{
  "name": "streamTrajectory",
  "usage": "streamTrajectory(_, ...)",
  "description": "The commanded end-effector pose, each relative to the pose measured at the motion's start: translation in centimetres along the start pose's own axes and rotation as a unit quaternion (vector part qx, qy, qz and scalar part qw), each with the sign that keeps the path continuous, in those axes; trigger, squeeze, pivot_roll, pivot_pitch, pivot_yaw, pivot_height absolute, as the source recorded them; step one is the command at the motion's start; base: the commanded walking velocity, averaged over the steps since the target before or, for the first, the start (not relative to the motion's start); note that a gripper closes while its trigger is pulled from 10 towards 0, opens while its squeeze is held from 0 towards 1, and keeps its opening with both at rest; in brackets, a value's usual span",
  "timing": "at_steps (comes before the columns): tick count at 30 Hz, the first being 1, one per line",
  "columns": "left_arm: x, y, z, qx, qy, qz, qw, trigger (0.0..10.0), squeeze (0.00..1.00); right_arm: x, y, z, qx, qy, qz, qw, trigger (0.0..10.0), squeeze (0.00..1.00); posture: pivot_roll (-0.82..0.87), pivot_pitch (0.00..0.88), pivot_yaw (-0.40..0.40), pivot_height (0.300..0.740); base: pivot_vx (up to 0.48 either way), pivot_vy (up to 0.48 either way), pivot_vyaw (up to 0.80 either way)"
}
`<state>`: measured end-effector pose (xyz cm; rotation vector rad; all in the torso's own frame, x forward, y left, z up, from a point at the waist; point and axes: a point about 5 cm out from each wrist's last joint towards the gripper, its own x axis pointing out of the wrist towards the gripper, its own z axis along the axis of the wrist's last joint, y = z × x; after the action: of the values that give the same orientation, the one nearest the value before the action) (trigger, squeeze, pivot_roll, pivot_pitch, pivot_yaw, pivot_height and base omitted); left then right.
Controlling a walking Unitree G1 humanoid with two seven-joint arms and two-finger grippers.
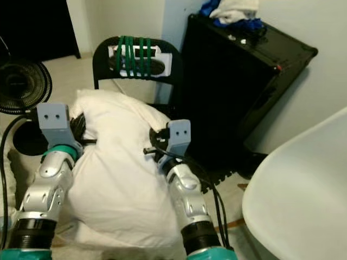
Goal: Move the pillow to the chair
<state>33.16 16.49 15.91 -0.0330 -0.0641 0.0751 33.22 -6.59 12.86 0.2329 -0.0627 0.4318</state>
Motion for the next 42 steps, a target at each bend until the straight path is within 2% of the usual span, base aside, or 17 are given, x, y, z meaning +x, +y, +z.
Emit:
streamTrajectory(1,-0.08,-1.24,0.59,-0.004,-0.015,-0.024,1.0,10.0,0.0,0.23,0.12,1.11,0.0,-0.028,0.007,1.0,10.0,0.0,0.16,0.039,-0.001,0.74,0.262,0.0,0.0)
streamTrajectory(32,-0.36,-1.92,0.76,-0.022,-0.016,-0.041,0.999,10.0,0.0,0.66,0.13,1.17,0.003,-0.023,0.006,1.0,10.0,0.0,0.17,0.041,-0.002,0.74,0.297,0.0,0.0)
streamTrajectory(39,-0.34,-1.92,0.78,-0.023,-0.016,-0.043,0.999,10.0,0.0,0.61,-0.06,1.13,0.005,-0.021,0.004,1.0,10.0,0.0,0.17,0.041,-0.001,0.74,0.347,0.0,-0.71)
streamTrajectory(42,-0.26,-1.94,0.77,-0.023,-0.016,-0.041,0.999,10.0,0.0,0.56,-0.14,1.12,-0.002,-0.021,0.003,1.0,10.0,0.0,0.17,0.041,-0.001,0.74,0.347,0.0,0.0)
